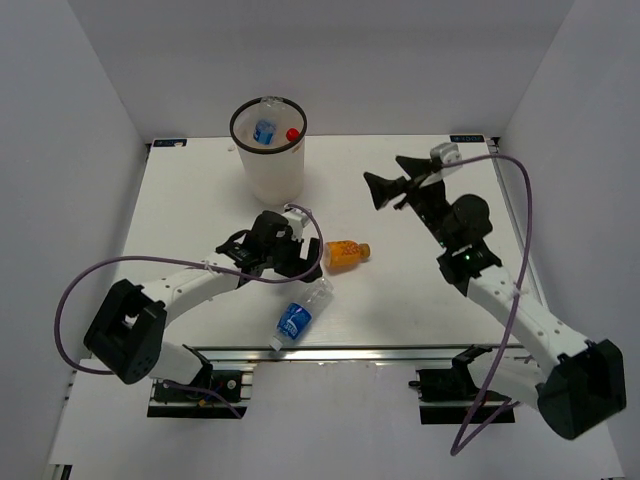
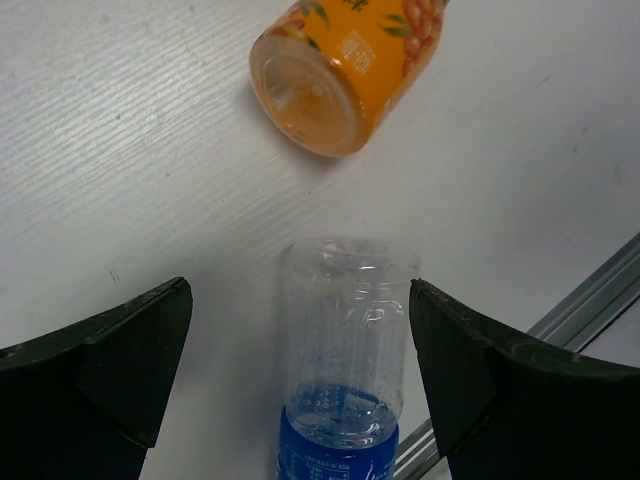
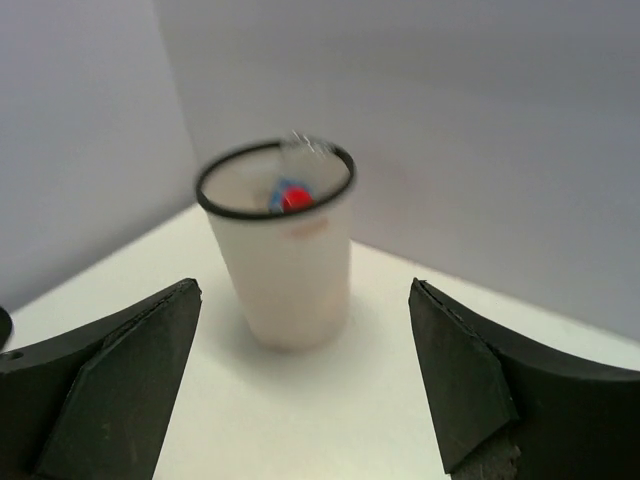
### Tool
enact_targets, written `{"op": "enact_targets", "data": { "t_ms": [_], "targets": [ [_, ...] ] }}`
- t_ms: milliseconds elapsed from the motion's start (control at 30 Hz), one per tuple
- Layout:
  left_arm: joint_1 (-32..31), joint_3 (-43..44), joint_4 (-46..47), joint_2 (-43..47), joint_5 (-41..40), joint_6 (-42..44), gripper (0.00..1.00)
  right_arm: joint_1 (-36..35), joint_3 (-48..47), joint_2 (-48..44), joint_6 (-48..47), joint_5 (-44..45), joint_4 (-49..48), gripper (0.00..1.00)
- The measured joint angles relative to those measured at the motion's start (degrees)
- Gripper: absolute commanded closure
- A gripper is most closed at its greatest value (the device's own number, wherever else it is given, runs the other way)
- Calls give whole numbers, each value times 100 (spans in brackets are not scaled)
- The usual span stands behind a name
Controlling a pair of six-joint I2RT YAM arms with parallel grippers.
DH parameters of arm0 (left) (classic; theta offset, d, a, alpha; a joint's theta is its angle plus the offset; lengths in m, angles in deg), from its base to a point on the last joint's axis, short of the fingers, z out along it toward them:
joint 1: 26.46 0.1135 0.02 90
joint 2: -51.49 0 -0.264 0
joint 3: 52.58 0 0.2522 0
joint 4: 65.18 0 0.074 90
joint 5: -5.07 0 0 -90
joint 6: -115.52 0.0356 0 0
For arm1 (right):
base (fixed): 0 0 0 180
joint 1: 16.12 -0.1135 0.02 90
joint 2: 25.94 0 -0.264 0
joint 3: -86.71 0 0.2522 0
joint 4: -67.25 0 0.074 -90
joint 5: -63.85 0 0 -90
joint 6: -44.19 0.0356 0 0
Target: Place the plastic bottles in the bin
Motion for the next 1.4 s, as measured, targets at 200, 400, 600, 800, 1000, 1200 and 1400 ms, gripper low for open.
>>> {"op": "enact_targets", "data": {
  "t_ms": [200,400,600,800,1000,1200,1400],
  "targets": [
    [-374,22,-101,-409,-155,-70,2,57,1239,-1233,-7,973,319,11],
    [-883,66,-319,-1010,-203,-184,3,72,1692,-1799,61,1486,527,11],
    [-944,136,-463,-1095,-352,-376,61,74,1847,-1821,118,1722,754,11],
    [-960,798,-828,-1034,-1012,-334,86,74,1849,-1818,133,1751,809,11],
    [-820,2221,-686,-754,-2347,-160,87,101,1856,-1727,111,1823,809,11],
    [378,3071,496,-400,-3088,175,81,205,1856,-1515,72,1902,809,11],
    [1602,4094,1884,-826,-3276,415,82,297,1856,-1071,72,1869,758,11]
  ]
}}
